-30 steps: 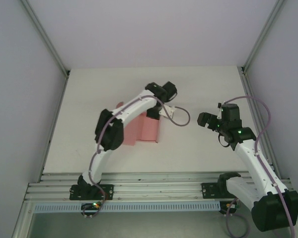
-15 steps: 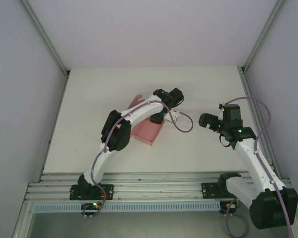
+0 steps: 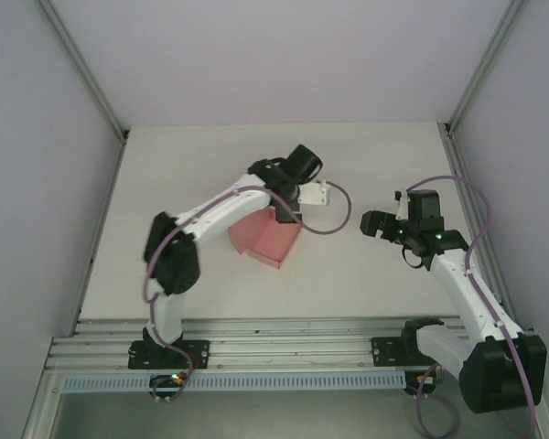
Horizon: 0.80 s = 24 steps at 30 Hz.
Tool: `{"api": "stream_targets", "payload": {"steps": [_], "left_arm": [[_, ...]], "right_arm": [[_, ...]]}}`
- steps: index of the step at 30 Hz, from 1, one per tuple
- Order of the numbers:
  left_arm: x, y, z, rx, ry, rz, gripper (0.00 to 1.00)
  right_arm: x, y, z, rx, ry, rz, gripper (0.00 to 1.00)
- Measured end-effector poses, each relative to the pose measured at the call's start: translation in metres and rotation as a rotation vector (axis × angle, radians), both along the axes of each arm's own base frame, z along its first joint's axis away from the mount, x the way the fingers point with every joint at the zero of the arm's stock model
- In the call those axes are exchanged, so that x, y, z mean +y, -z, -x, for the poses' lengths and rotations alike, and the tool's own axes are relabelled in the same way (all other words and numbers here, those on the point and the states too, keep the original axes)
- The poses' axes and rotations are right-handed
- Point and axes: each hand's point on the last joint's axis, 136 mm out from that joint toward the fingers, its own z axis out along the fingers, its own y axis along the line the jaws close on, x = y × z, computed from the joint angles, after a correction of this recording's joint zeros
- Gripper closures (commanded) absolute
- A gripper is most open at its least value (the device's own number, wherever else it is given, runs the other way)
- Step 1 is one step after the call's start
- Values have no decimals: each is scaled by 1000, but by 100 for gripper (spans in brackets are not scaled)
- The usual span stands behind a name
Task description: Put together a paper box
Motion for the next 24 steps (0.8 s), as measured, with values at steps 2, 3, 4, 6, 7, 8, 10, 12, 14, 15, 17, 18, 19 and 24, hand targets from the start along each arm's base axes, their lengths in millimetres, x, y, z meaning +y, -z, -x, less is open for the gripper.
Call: {"api": "stream_targets", "payload": {"steps": [2, 3, 4, 6, 7, 8, 10, 12, 14, 15, 17, 18, 19, 24], "left_arm": [[6, -40, -5, -85, -96, 163, 0], [11, -59, -7, -114, -155, 247, 0], [18, -78, -9, -136, -221, 330, 0], [41, -108, -16, -156, -381, 492, 0], [59, -117, -20, -153, -486, 570, 0], [78, -122, -24, -148, -582, 628, 0], [124, -116, -30, -123, -800, 722, 0], [168, -95, -30, -94, -995, 761, 0], [204, -64, -21, -54, -1165, 768, 0], [218, -48, -15, -28, -1230, 762, 0], [237, -22, 0, 14, -1326, 750, 0], [244, -13, 7, 28, -1360, 748, 0], [250, -4, 16, 44, -1392, 749, 0], [261, 12, 43, 84, -1450, 790, 0]], "right_arm": [[18, 0, -9, 2, -74, -2, 2], [31, 0, -13, 3, -124, 4, 3], [46, 0, -19, 4, -177, 11, 3], [79, 0, -32, 5, -286, 28, 4], [96, 2, -39, 9, -342, 42, 4], [110, 3, -46, 10, -383, 53, 4], [140, 10, -61, 13, -474, 87, 3], [166, 20, -76, 19, -550, 126, 4], [189, 33, -89, 31, -613, 173, 6], [199, 40, -94, 42, -640, 192, 7], [215, 55, -102, 65, -684, 226, 12], [220, 62, -104, 77, -699, 238, 14], [223, 68, -106, 89, -710, 248, 20], [226, 88, -112, 131, -729, 278, 43]]}}
